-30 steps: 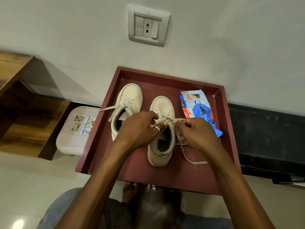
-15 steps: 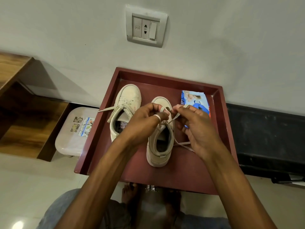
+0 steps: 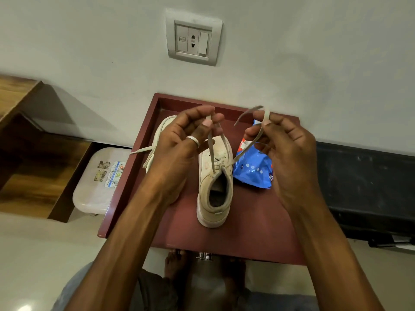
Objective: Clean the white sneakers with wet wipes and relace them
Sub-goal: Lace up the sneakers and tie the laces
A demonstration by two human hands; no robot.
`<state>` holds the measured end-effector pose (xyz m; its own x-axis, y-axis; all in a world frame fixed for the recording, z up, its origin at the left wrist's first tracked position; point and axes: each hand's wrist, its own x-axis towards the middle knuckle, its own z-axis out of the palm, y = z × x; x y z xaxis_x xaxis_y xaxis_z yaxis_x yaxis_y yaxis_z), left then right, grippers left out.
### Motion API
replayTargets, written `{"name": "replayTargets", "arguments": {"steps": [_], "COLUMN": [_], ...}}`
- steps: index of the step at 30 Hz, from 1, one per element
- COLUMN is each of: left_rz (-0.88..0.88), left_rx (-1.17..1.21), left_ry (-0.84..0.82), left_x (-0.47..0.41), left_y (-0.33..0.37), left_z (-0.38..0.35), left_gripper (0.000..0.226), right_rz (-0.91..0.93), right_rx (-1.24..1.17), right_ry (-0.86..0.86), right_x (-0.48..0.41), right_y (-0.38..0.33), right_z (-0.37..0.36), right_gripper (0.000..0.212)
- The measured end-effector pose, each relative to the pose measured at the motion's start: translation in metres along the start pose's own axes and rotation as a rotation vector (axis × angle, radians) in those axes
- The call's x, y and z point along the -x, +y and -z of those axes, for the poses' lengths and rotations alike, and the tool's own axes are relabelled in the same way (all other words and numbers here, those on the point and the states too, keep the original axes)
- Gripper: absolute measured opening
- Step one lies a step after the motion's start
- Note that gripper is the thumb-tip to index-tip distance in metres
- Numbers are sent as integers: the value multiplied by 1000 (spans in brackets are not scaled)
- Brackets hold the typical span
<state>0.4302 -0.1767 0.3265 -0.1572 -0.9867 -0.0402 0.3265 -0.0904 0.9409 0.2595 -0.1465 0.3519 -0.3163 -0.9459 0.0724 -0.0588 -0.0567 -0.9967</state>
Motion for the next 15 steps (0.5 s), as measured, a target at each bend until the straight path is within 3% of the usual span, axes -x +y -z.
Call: {"name": "replayTargets", "arguments": {"steps": [9,15], "left_rz": [-204,-189], "left_rx": [-106,-150], "left_ry": [-2,44], "left_x": [4,5], "left_y": [26,37], "left_z": [-13,-21], "left_gripper": [25,24], "right_rz": [47,65], "right_rx": [-59,-100], "right_ry": [0,-43], "right_x": [0,2], "right_y": [-15,-30], "right_z": [2,-6], "right_gripper": [22,23]}}
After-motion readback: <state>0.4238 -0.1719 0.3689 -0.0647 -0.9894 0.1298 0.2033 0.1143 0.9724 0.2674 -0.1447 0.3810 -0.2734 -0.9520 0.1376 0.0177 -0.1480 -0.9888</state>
